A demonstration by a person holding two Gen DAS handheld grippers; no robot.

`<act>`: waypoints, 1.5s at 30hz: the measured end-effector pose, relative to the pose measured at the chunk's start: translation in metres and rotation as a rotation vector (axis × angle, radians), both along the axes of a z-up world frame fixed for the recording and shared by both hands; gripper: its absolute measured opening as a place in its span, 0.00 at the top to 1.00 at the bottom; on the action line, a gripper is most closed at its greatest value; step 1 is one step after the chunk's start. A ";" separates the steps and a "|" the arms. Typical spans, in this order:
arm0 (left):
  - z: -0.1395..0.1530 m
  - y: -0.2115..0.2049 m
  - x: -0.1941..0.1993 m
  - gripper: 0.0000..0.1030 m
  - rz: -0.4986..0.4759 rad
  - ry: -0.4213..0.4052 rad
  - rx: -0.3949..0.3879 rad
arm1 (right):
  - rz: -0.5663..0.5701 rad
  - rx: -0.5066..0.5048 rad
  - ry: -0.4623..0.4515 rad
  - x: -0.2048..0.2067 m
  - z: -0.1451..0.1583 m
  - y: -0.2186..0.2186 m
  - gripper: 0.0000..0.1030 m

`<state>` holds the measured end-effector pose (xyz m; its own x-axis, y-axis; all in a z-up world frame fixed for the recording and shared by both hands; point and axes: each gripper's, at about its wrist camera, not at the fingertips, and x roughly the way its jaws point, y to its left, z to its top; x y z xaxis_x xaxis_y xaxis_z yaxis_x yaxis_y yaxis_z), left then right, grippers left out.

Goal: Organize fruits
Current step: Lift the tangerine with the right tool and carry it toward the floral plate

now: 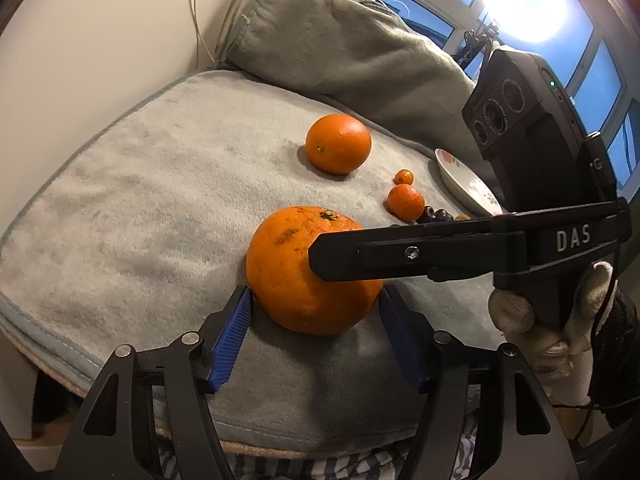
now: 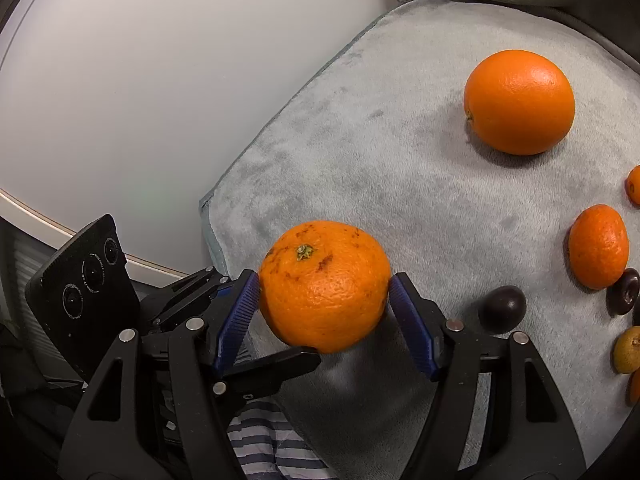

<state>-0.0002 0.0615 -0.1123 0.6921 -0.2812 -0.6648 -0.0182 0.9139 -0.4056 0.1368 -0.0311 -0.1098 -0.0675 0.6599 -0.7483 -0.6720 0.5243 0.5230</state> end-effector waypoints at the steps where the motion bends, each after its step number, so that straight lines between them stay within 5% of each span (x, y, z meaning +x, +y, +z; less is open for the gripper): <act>1: 0.000 0.001 0.000 0.36 -0.001 0.002 -0.003 | -0.001 0.000 0.001 0.000 0.000 0.000 0.31; 22: 0.030 -0.032 0.019 0.37 -0.069 -0.081 0.074 | -0.092 0.077 -0.074 0.003 0.032 -0.044 0.33; 45: 0.074 -0.158 0.107 0.37 -0.353 -0.199 0.095 | -0.430 0.145 -0.192 0.041 0.079 -0.208 0.33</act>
<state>0.1069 -0.0968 -0.0387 0.6819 -0.4683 -0.5618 0.3735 0.8834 -0.2831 0.1780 -0.2388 -0.0308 0.3638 0.6959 -0.6191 -0.5020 0.7064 0.4990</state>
